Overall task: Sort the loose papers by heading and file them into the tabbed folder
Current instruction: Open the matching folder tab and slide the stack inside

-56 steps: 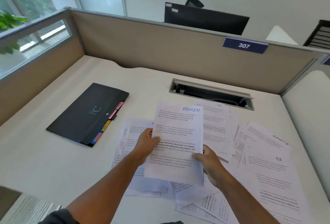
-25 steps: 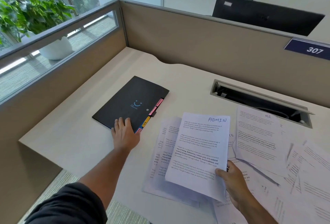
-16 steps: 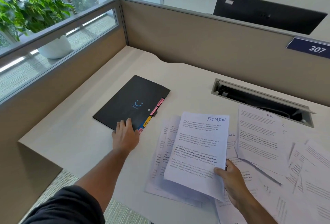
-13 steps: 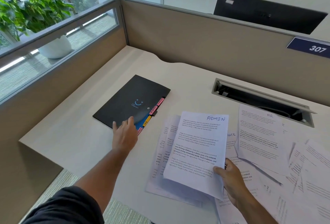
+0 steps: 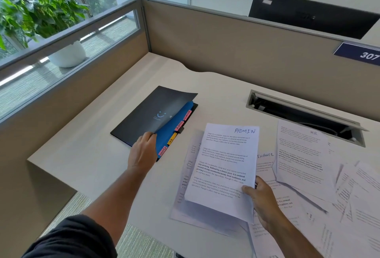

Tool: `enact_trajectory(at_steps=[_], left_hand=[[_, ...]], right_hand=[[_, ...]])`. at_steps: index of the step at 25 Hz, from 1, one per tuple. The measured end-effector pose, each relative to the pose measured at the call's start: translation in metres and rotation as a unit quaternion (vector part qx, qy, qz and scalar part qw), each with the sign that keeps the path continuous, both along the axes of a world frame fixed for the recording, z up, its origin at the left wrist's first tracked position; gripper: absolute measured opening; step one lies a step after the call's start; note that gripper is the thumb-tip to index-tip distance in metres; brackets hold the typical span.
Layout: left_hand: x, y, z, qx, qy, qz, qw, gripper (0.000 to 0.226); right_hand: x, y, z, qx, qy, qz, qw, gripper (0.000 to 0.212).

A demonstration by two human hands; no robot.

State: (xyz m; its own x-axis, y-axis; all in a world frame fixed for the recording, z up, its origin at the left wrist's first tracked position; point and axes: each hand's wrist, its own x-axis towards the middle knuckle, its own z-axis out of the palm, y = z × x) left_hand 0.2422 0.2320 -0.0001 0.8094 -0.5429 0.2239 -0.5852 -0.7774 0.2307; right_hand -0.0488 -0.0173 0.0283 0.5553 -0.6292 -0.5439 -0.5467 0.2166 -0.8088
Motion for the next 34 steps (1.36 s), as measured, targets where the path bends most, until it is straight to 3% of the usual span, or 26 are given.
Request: enact_trajectory(at_steps=[5,10,17,22,34], left_hand=[[-0.007,0.005,-0.001,0.012,0.015,0.001,1.000,0.066],[-0.006,0.005,0.003,-0.024,-0.026,0.000,0.999,0.044],[0.006,0.010,0.000,-0.037,-0.010,-0.005,0.999,0.013],[0.016,0.014,0.001,-0.080,-0.025,0.008,0.996,0.012],[0.019,0.017,0.006,-0.041,0.039,0.043,0.997,0.015]], right_hand=[[0.000,0.000,0.000,-0.004,-0.002,0.005,1.000,0.024],[0.001,0.000,-0.002,-0.002,-0.002,0.009,1.000,0.025],[0.006,0.001,-0.001,0.019,-0.004,0.003,1.000,0.026],[0.020,0.003,0.004,0.033,-0.012,0.002,0.999,0.027],[0.129,0.019,0.035,0.079,-0.032,0.067,0.994,0.026]])
